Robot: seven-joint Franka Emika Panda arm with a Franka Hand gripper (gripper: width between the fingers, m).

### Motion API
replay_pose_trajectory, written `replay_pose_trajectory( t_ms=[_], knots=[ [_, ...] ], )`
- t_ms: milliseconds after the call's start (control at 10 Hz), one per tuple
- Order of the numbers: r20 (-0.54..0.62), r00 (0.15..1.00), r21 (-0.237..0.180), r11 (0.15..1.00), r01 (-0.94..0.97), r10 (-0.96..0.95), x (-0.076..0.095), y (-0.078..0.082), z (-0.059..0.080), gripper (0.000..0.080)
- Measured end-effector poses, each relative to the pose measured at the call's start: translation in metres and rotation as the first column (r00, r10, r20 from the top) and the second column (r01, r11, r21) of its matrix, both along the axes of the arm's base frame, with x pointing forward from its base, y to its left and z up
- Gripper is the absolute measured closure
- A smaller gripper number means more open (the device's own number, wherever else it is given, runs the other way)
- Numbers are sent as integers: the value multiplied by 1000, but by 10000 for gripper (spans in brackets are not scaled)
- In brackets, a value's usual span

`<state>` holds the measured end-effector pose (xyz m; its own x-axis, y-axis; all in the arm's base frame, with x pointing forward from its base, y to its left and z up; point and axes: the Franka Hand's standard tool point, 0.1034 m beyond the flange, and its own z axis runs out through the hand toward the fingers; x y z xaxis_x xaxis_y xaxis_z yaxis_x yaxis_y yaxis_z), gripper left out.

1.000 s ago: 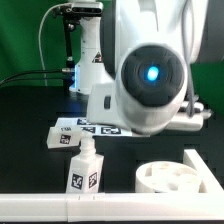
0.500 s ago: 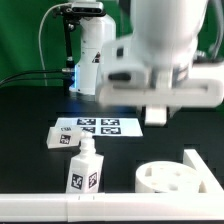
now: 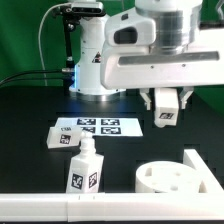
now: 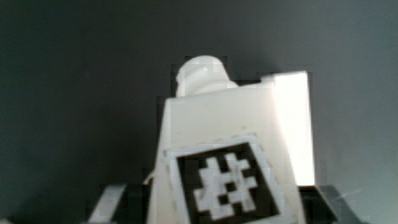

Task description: Assemble stool

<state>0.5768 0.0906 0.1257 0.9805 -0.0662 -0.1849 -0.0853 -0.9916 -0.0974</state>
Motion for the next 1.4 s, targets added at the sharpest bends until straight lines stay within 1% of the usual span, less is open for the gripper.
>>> replay_pose_trajectory(
  t_ms=[100,200,300,400,600,700,800,900,1000,1100,1300,1400],
  knots=[
    [95,995,7,1000,-21,20,24,-1,6,481],
    [184,983,1,1000,-31,30,35,1,11,481],
    [245,969,-1,999,-33,32,33,6,15,481],
    [324,946,-8,1000,-22,23,33,3,12,481],
    [469,883,-18,1000,-14,21,42,0,11,481],
    [519,853,-31,999,-37,48,49,-14,8,481],
    [580,812,-56,997,-49,72,61,-28,5,481],
    [635,768,-73,996,-45,81,68,-34,-2,481],
    [712,697,-86,996,-30,82,69,-27,-3,481],
    [721,687,-94,995,-35,93,65,-27,-9,481],
    [715,693,-93,995,-34,91,66,-28,-9,481],
    [683,723,-96,994,-47,100,63,-38,-16,481]
  ],
)
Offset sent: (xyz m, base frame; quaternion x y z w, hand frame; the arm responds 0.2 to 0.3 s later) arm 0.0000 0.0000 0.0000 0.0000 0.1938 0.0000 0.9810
